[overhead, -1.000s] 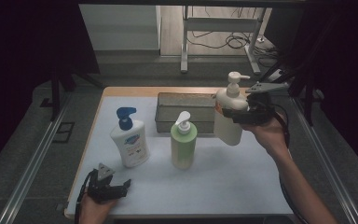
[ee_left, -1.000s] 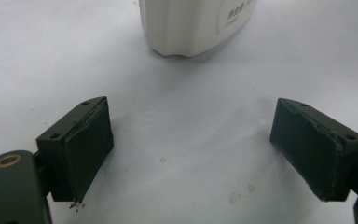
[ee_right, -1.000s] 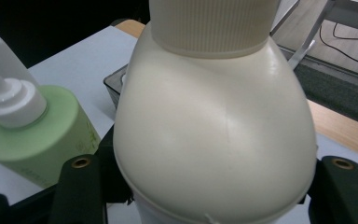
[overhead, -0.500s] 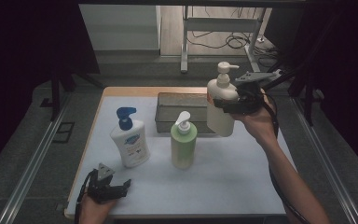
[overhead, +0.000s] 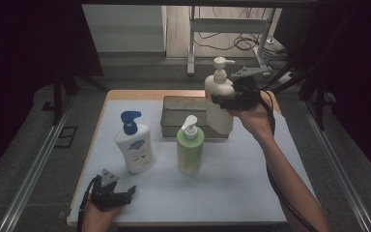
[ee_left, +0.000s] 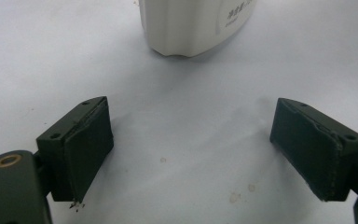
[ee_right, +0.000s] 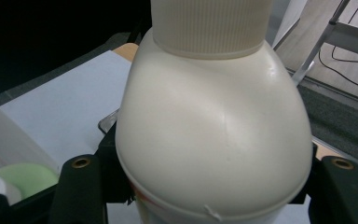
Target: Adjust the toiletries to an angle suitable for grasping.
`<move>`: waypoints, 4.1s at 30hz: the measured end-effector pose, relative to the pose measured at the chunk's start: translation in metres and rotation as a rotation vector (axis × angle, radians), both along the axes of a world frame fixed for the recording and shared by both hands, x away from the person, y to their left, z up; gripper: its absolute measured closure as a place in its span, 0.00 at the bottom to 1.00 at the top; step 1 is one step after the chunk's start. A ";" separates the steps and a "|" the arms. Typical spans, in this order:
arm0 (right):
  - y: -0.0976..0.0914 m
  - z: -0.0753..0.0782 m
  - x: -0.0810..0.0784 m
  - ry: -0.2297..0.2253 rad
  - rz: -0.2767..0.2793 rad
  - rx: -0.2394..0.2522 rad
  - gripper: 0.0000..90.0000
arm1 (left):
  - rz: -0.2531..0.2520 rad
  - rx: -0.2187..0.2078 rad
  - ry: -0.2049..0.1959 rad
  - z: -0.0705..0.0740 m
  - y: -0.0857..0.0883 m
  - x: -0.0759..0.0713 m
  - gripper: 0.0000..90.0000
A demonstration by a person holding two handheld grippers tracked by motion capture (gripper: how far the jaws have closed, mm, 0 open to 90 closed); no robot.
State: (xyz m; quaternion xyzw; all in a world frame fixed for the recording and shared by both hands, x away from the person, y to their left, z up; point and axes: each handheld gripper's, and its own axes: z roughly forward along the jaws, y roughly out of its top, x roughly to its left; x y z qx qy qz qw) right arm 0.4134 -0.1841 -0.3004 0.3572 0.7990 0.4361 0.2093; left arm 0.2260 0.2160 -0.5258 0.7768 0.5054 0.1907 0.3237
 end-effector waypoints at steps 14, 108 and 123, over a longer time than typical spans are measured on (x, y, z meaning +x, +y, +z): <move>0.022 -0.008 0.025 -0.006 -0.004 0.008 0.41 | 0.000 0.000 0.000 0.000 0.000 0.000 0.14; 0.062 -0.104 0.062 0.093 0.042 -0.020 0.38 | 0.000 0.001 0.005 0.000 0.000 0.000 0.14; 0.053 -0.106 0.055 0.081 0.056 -0.014 0.35 | 0.000 0.000 0.004 0.000 0.000 0.000 0.14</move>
